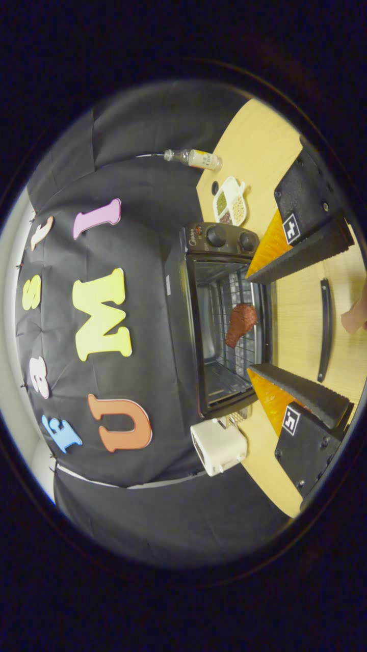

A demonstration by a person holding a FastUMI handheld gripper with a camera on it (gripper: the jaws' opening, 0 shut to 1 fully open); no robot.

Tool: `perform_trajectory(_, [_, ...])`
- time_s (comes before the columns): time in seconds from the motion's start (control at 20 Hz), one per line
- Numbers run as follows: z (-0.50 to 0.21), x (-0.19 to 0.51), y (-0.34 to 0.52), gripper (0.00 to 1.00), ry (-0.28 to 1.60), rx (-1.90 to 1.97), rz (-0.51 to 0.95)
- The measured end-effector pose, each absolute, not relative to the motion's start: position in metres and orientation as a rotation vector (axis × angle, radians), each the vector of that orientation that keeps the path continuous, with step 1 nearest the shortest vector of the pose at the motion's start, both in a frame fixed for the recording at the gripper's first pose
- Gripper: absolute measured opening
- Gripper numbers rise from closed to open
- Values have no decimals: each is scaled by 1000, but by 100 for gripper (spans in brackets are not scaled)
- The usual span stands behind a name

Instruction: Open the toaster oven, put the food inside, and close the toaster oven door.

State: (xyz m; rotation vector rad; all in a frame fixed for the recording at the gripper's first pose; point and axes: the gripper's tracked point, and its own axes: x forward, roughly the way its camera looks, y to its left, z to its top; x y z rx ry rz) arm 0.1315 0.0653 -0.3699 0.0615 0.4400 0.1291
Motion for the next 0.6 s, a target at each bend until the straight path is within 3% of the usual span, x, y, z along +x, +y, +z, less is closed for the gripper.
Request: perform_trajectory(0.6, [-451,62,72,99,629,-24,98])
